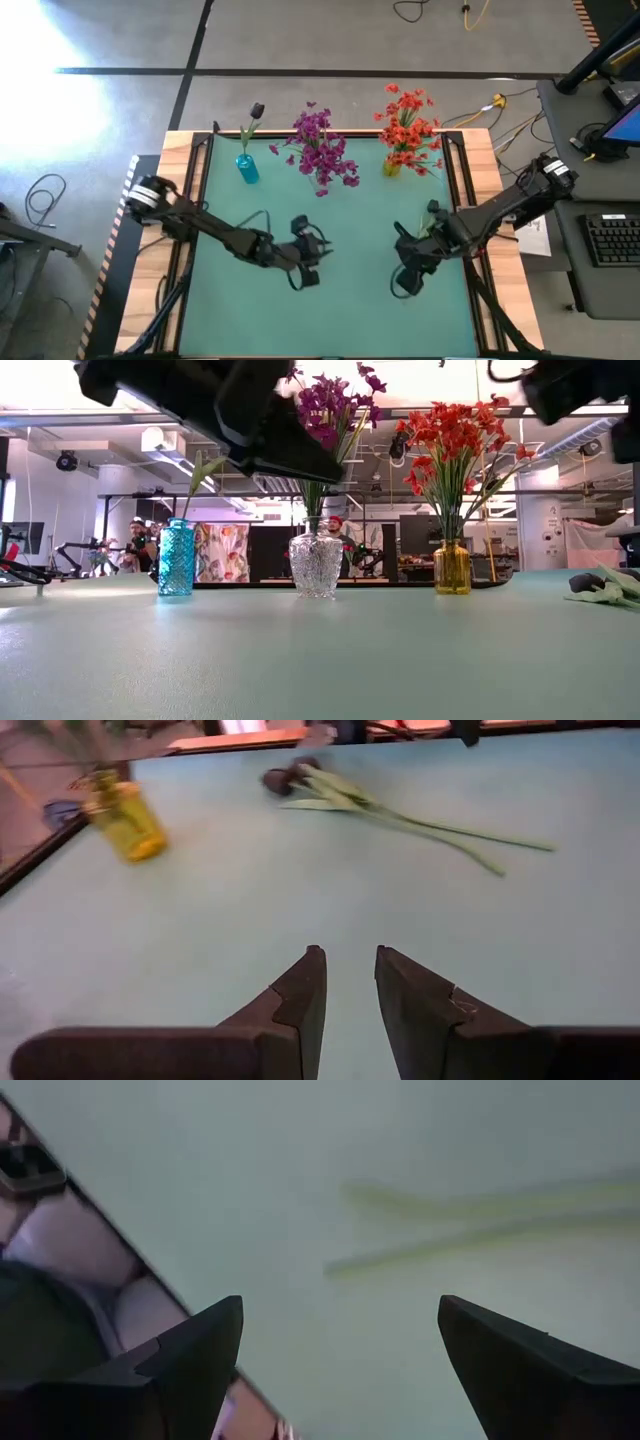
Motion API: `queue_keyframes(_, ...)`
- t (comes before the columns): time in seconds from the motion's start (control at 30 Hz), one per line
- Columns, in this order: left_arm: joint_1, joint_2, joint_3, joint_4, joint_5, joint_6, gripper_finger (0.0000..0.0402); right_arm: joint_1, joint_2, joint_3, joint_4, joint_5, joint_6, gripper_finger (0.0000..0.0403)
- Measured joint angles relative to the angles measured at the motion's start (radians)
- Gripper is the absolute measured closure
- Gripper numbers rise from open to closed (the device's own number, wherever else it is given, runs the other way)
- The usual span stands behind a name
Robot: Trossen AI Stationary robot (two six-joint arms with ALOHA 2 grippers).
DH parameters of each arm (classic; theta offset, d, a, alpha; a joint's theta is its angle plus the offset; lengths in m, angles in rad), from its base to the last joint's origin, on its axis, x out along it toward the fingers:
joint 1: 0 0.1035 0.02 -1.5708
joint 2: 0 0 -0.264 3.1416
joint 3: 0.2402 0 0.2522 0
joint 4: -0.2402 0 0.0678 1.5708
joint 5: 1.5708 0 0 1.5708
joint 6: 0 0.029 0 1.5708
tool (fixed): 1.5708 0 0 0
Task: Sort flowers into vase by color
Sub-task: Put the left black flower into the blue flower vase
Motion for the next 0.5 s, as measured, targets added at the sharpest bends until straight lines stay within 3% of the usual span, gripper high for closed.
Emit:
queue_keyframes(0.33, -0.044, 0.202, 0.188, -0.001, -0.057, 0.017, 0.0323, 0.136, -0.044, 0.0, -0.002, -0.023, 0.062, 0.0077)
queue_keyframes(0.5, -0.086, 0.294, 0.278, 0.012, -0.121, 0.027, 0.0323, 0.155, -0.133, 0.0, 0.0, 0.088, 0.016, 0.0077)
